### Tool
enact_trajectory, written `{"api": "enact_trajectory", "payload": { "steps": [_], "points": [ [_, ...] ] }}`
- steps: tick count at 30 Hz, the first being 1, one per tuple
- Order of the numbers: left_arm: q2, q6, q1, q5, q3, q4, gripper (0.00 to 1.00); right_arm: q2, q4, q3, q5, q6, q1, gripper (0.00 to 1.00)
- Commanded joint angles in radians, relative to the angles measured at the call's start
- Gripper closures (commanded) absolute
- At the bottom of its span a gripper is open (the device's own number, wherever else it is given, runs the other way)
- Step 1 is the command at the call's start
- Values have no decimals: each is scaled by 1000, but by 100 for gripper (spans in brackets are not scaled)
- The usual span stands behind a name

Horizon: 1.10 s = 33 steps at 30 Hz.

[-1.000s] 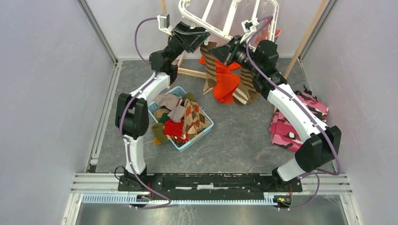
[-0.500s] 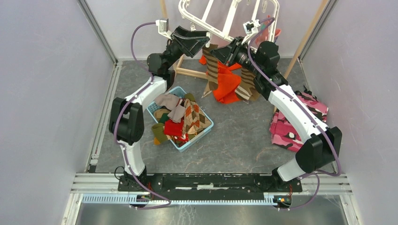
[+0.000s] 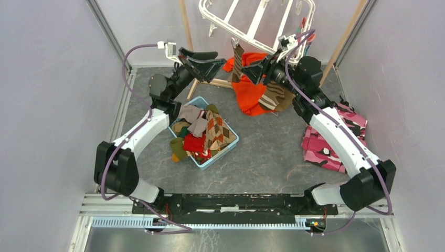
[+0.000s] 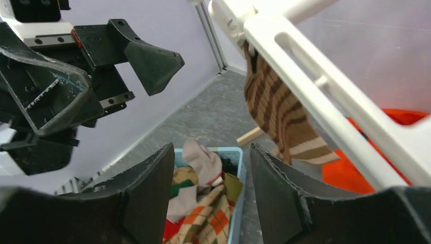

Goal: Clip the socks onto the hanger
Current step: Clamp the sock onto the hanger, then reset both arms

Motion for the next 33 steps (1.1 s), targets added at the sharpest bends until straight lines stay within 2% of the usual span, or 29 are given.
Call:
{"api": "enact_trajectory", "payload": {
  "steps": [1, 5, 9, 12, 16, 19, 24, 29, 33],
  "points": [
    [-129, 104, -1, -20, -107, -39, 0, -110, -59, -50, -5, -182, -4, 36],
    [-236, 135, -2, -28, -227, -86, 0, -193, -131, -112, -110, -371, -12, 24],
    [-353, 171, -2, -30, -331, -159, 0, -278, -253, -172, -241, -590, -33, 17],
    [-433, 208, -2, -24, -384, -260, 0, -341, -339, -232, -281, -753, -54, 11],
    [-563, 229, -2, -33, -474, -392, 0, -433, -412, -321, -310, -889, -98, 4],
    [-680, 197, -2, -90, -574, -470, 0, -523, -396, -404, -314, -900, -162, 2],
    [-908, 140, -1, -125, -686, -570, 0, -625, -388, -479, -258, -790, -300, 2],
    [-1098, 172, -2, -178, -682, -780, 0, -688, -440, -491, -100, -756, -355, 2],
    [-1182, 234, -2, -217, -617, -948, 0, -704, -485, -481, -22, -786, -360, 2]
  ]
}}
